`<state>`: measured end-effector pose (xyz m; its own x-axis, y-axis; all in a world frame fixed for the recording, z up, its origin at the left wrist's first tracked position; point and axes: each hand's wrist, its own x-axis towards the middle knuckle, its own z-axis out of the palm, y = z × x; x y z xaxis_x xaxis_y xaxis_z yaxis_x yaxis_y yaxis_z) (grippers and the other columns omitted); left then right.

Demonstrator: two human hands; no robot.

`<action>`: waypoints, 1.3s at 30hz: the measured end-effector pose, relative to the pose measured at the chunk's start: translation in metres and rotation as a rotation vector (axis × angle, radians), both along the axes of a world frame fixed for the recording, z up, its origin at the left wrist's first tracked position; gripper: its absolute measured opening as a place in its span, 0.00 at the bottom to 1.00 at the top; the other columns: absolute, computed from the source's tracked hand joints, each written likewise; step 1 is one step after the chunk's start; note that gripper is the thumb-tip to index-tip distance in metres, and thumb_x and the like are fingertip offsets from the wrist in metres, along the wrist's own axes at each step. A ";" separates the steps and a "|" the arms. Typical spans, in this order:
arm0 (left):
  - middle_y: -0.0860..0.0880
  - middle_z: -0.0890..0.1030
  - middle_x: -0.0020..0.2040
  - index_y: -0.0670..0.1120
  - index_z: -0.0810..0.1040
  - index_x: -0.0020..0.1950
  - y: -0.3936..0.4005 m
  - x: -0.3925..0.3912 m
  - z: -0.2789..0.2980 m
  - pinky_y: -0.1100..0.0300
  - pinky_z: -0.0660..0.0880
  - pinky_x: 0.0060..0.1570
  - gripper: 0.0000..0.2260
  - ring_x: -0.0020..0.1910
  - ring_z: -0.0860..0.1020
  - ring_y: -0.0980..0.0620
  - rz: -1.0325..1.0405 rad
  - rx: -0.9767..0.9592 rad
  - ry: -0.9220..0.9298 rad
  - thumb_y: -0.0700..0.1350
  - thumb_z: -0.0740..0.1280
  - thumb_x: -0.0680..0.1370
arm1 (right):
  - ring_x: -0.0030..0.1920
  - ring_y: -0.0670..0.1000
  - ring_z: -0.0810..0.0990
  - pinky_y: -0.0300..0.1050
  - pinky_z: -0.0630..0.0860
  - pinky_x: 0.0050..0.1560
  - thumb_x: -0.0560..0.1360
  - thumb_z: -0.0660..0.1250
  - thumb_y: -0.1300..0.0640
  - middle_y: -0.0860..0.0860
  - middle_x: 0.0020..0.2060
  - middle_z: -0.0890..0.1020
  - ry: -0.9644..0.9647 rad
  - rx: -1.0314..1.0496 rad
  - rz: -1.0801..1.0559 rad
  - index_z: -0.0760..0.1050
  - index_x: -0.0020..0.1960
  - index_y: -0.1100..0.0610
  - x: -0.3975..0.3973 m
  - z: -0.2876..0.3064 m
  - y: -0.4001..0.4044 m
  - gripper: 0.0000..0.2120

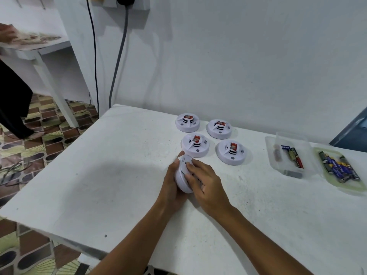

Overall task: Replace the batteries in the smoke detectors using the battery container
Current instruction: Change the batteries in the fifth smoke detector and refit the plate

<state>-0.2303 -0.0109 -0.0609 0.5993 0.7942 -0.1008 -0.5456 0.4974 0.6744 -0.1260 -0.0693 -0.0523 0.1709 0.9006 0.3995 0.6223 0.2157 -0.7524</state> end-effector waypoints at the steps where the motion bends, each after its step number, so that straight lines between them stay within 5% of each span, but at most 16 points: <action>1: 0.44 0.80 0.58 0.48 0.74 0.66 -0.002 0.003 0.000 0.54 0.79 0.50 0.23 0.55 0.80 0.47 0.029 0.005 0.014 0.57 0.66 0.74 | 0.67 0.48 0.72 0.41 0.70 0.67 0.78 0.58 0.42 0.53 0.65 0.75 -0.010 0.017 -0.003 0.74 0.67 0.57 0.000 -0.003 -0.001 0.25; 6: 0.45 0.78 0.65 0.48 0.71 0.70 0.000 0.018 -0.001 0.46 0.71 0.66 0.31 0.64 0.76 0.44 0.189 0.061 0.229 0.65 0.61 0.73 | 0.69 0.47 0.69 0.35 0.67 0.68 0.80 0.55 0.43 0.51 0.68 0.73 0.039 0.105 -0.031 0.67 0.71 0.53 0.001 -0.012 -0.005 0.23; 10: 0.50 0.80 0.58 0.50 0.73 0.63 -0.003 0.027 -0.007 0.65 0.77 0.49 0.17 0.54 0.80 0.56 0.246 0.211 0.326 0.56 0.56 0.80 | 0.70 0.45 0.67 0.34 0.66 0.68 0.81 0.54 0.42 0.48 0.68 0.71 0.090 0.122 -0.072 0.64 0.72 0.49 -0.001 -0.016 -0.006 0.22; 16: 0.42 0.79 0.61 0.48 0.74 0.64 -0.004 0.024 -0.009 0.47 0.75 0.60 0.31 0.61 0.77 0.42 0.243 0.245 0.307 0.68 0.65 0.70 | 0.70 0.38 0.63 0.32 0.63 0.68 0.82 0.52 0.47 0.39 0.68 0.66 0.079 0.132 -0.125 0.60 0.73 0.47 -0.011 -0.022 -0.006 0.21; 20: 0.47 0.82 0.57 0.52 0.76 0.60 -0.003 0.025 -0.012 0.53 0.77 0.55 0.22 0.58 0.79 0.45 0.280 0.293 0.337 0.63 0.60 0.74 | 0.68 0.41 0.64 0.33 0.64 0.67 0.82 0.51 0.49 0.37 0.66 0.64 0.037 0.134 -0.126 0.58 0.74 0.45 -0.012 -0.020 -0.007 0.21; 23: 0.52 0.83 0.53 0.50 0.76 0.59 -0.005 0.024 -0.011 0.61 0.77 0.50 0.16 0.55 0.81 0.50 0.293 0.339 0.342 0.55 0.55 0.79 | 0.67 0.46 0.67 0.38 0.67 0.66 0.82 0.51 0.51 0.46 0.67 0.67 0.020 0.107 -0.133 0.60 0.74 0.47 -0.012 -0.019 -0.006 0.21; 27: 0.45 0.82 0.52 0.45 0.78 0.60 -0.008 0.019 0.001 0.55 0.77 0.53 0.22 0.52 0.80 0.48 0.214 0.062 0.174 0.58 0.62 0.74 | 0.67 0.47 0.68 0.38 0.66 0.67 0.80 0.54 0.47 0.49 0.67 0.71 0.005 0.008 -0.021 0.65 0.73 0.52 -0.002 -0.007 0.000 0.23; 30: 0.45 0.81 0.46 0.46 0.85 0.48 -0.003 0.011 0.005 0.55 0.73 0.56 0.20 0.47 0.80 0.48 0.112 -0.148 0.005 0.59 0.62 0.72 | 0.66 0.48 0.69 0.41 0.67 0.67 0.76 0.60 0.46 0.49 0.66 0.72 -0.042 -0.014 0.028 0.68 0.71 0.57 0.004 -0.002 0.005 0.27; 33: 0.44 0.81 0.47 0.44 0.84 0.51 0.000 0.007 0.008 0.53 0.68 0.62 0.23 0.49 0.79 0.47 0.102 -0.250 -0.107 0.61 0.61 0.72 | 0.65 0.47 0.71 0.40 0.69 0.66 0.75 0.62 0.43 0.51 0.64 0.74 -0.036 -0.011 -0.014 0.73 0.68 0.59 0.003 -0.005 0.007 0.27; 39: 0.46 0.82 0.43 0.45 0.86 0.44 0.001 0.004 0.013 0.59 0.74 0.54 0.21 0.43 0.81 0.50 0.070 -0.311 -0.194 0.59 0.63 0.70 | 0.65 0.53 0.70 0.48 0.72 0.63 0.80 0.56 0.45 0.56 0.64 0.73 -0.223 0.133 -0.054 0.73 0.68 0.53 -0.012 -0.012 0.010 0.21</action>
